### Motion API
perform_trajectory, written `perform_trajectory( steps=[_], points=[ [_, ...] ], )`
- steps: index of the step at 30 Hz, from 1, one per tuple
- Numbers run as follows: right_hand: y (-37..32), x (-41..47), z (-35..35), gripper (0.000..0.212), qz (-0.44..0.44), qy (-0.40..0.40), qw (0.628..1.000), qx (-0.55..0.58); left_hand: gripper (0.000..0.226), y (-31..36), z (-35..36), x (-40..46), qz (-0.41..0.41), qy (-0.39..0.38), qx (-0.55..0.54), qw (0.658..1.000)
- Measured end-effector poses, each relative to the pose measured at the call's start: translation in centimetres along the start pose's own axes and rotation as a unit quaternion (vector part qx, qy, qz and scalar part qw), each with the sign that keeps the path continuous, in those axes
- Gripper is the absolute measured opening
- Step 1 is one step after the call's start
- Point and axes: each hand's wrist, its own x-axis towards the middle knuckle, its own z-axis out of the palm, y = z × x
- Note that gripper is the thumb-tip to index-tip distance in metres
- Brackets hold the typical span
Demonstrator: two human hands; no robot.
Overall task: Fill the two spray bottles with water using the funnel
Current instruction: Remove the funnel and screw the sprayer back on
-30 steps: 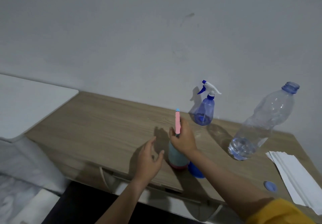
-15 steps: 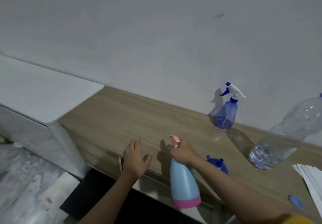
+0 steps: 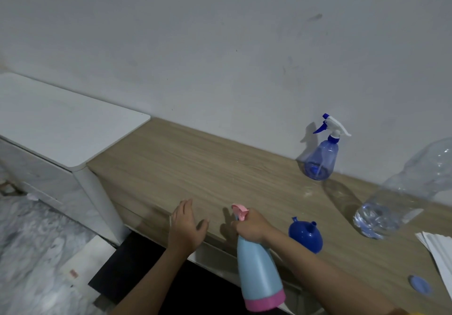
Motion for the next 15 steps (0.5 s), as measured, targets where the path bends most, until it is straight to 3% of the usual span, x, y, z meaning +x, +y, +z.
perform_trajectory(
  steps=[5,9,15],
  points=[
    [1.6,-0.5,-2.4,0.006,0.03,0.061,0.997,0.043,0.095,1.3,-0.1,-0.3,0.004,0.024,-0.008,1.0],
    [2.0,-1.0,-3.8,0.004,0.061,0.088,0.994,0.038,0.096,2.6,0.4,0.0,0.019,0.015,0.001,1.0],
    [0.9,-1.4,-6.0,0.008,0.012,0.162,0.985,0.065,0.094,6.1,0.9,0.0,0.023,0.019,-0.068,0.997]
  ],
)
